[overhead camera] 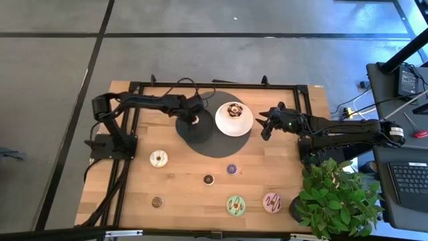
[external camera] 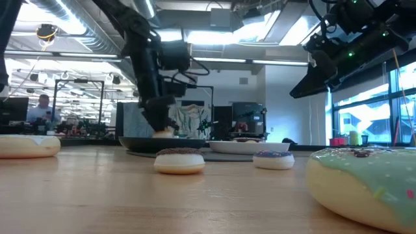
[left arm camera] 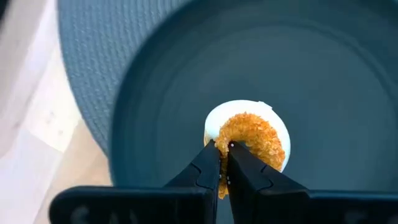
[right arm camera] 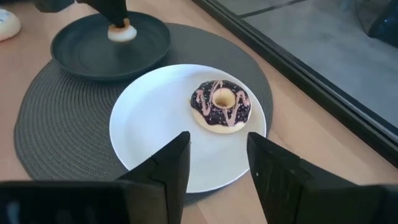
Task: Pick & Place donuts
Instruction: Put the small orange donut on the black plate
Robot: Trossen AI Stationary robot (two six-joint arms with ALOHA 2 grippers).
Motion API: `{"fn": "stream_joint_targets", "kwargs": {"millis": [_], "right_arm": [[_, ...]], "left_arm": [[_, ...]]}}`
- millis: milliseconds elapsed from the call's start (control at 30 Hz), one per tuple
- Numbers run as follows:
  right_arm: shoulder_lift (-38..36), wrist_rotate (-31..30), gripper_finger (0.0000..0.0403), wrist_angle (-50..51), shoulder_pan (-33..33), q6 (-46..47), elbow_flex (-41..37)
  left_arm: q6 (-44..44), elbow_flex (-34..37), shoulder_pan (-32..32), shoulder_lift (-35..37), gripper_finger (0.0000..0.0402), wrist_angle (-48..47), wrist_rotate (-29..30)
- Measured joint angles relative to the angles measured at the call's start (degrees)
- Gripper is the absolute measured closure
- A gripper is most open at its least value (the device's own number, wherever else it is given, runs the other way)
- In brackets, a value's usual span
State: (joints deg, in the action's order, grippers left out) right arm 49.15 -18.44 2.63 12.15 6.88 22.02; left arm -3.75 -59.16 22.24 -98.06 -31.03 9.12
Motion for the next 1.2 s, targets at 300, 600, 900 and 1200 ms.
{"fn": "stream_joint_targets", "kwargs": {"millis": [300, 600, 900, 1200], "right_arm": [[0.37, 0.0, 0.0242, -0.23, 0.01, -0.07, 0.0], [0.37, 0.0, 0.0242, -0.21, 0.01, -0.07, 0.0], [0.37, 0.0, 0.0242, -0.21, 0.01, -0.07, 0.0], [0.37, 0.0, 0.0242, -0.21, 0.01, -0.03, 0.0]], "left_arm": [[-0.04, 0.02, -0.02, -1.53, 0.0386, 0.08, 0.69], [-1.09, 0.02, -0.01, -1.53, 0.0372, 0.03, 2.17], [-1.09, 0.0, -0.01, -1.51, 0.0311, -0.06, 1.71], [-1.0, -4.6, -0.01, -1.44, 0.0282, -5.06, 1.84]]}}
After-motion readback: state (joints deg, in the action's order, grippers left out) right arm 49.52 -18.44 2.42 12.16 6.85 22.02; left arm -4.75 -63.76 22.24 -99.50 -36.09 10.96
